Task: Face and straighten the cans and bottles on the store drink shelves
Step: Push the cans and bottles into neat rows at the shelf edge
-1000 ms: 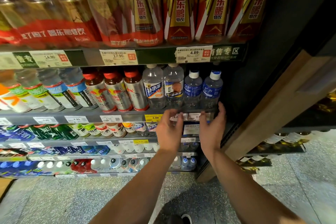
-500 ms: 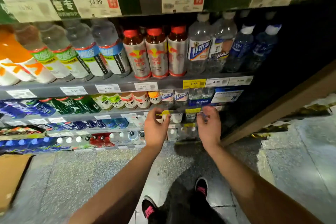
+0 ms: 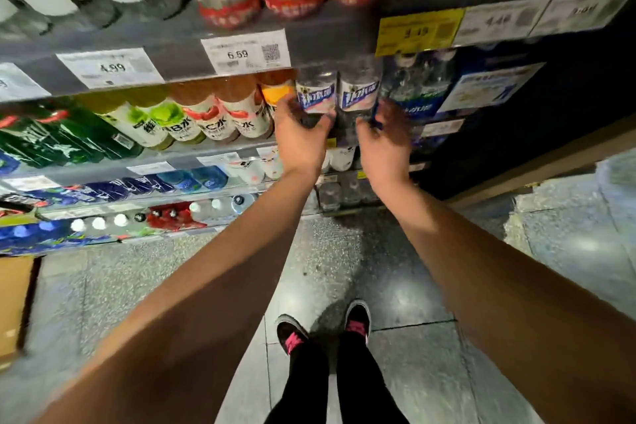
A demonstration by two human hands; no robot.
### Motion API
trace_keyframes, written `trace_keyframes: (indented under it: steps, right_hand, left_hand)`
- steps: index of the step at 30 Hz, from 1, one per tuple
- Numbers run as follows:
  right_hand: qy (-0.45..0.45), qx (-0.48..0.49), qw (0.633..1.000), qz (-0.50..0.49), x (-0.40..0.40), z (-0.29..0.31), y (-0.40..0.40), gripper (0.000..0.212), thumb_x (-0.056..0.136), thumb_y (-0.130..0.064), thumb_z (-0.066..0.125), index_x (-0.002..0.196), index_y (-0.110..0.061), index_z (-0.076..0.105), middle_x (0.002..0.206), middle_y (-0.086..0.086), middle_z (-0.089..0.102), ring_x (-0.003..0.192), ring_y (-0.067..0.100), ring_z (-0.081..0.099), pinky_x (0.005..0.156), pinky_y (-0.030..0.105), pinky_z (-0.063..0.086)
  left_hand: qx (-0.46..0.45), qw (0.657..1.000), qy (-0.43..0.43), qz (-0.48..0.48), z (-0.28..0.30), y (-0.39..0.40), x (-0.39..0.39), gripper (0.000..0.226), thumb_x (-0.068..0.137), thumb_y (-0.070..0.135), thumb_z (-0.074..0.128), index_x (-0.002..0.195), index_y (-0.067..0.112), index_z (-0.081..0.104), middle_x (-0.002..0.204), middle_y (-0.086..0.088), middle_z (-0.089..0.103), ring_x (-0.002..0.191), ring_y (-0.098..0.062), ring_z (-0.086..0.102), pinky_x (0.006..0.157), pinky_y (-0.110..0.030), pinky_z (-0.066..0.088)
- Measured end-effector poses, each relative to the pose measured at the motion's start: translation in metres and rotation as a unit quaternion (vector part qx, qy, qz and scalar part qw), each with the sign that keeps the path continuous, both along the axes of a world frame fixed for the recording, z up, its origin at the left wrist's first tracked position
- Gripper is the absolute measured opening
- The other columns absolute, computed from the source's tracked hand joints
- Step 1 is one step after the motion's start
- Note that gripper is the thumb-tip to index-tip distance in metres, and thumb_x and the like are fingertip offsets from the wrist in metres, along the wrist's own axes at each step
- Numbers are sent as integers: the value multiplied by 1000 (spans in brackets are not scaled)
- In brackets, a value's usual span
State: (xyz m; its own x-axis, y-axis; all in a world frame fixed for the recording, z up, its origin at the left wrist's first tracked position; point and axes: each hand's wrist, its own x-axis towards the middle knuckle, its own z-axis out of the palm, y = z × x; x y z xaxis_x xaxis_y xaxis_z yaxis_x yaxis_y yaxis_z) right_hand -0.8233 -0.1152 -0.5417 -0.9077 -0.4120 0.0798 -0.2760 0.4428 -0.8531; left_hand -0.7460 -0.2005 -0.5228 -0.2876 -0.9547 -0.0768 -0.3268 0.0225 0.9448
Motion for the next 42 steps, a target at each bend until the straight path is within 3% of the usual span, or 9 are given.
trace_keyframes:
  steps: [4, 7, 13, 17, 23, 27, 29, 36, 42]
  right_hand:
    - [16, -47, 999, -15, 3, -4, -16, 43, 83, -24, 56, 116, 2, 60, 109, 20, 64, 99, 33, 64, 87, 34, 51]
    - [55, -70, 995, -48, 7, -4, -21, 45, 81, -27, 52, 110, 6, 61, 104, 21, 66, 96, 37, 66, 85, 33, 47]
    - [-2, -95, 992, -79, 6, 2, -27, 47, 80, -35, 49, 109, 0, 60, 104, 17, 65, 92, 32, 65, 77, 38, 53]
    - [-5, -125, 987, -104, 10, 4, -32, 55, 74, -33, 43, 106, 8, 58, 99, 19, 60, 92, 32, 62, 79, 47, 53]
    - [23, -86, 994, -61, 45, 9, -37, 43, 79, -23, 57, 110, 7, 60, 108, 22, 64, 100, 36, 63, 88, 39, 50]
    - [-47, -75, 996, 12, 76, 5, -48, 29, 84, -22, 67, 107, -5, 64, 102, 10, 69, 93, 27, 65, 81, 32, 51]
    - [-69, -70, 994, 55, 87, -2, -55, 28, 85, -16, 69, 110, -4, 62, 103, 12, 68, 93, 26, 64, 82, 35, 51]
    - [-189, -1, 977, 95, 99, -13, -86, 32, 92, -10, 61, 124, -7, 57, 107, 1, 60, 100, 14, 56, 87, 23, 41]
    - [-212, -2, 971, 111, 107, -14, -108, 39, 91, 2, 50, 127, -9, 58, 124, 13, 64, 114, 28, 60, 101, 40, 48]
  left_hand:
    - [-24, 998, 16, 50, -20, -4, -11, 49, 72, 11, 86, 112, 3, 57, 92, 7, 60, 76, 4, 57, 75, -7, 46]
    - [-53, 996, 8, 76, -25, -1, -15, 55, 69, 21, 89, 113, 6, 58, 95, 4, 60, 77, -3, 57, 72, -6, 44]
    - [-54, 994, 2, 90, -31, -3, -22, 56, 61, 45, 81, 104, 16, 62, 96, -1, 68, 84, -17, 66, 78, -40, 55]
    - [-57, 995, 3, 84, -28, 0, -21, 51, 62, 42, 80, 103, 18, 61, 95, 0, 69, 84, -18, 67, 76, -41, 56]
    - [-46, 996, 23, 76, -29, -16, 23, 36, 75, 15, 75, 109, 11, 63, 100, -7, 70, 85, -16, 66, 84, -32, 56]
    - [-74, 984, 26, 159, -27, -36, 55, 39, 73, 15, 81, 104, 7, 58, 102, -10, 64, 94, -25, 63, 86, -25, 51]
    - [-68, 981, 23, 182, -30, -47, 63, 48, 69, 20, 85, 105, 11, 55, 105, -8, 62, 98, -24, 61, 93, -35, 50]
    - [-78, 984, -6, 161, -35, -66, 66, 55, 66, 22, 90, 107, 7, 57, 106, -6, 67, 97, -19, 63, 88, -32, 50]
    - [-70, 987, 21, 140, -47, -73, 71, 53, 65, 19, 87, 110, 14, 58, 101, -3, 65, 92, -20, 64, 85, -41, 54]
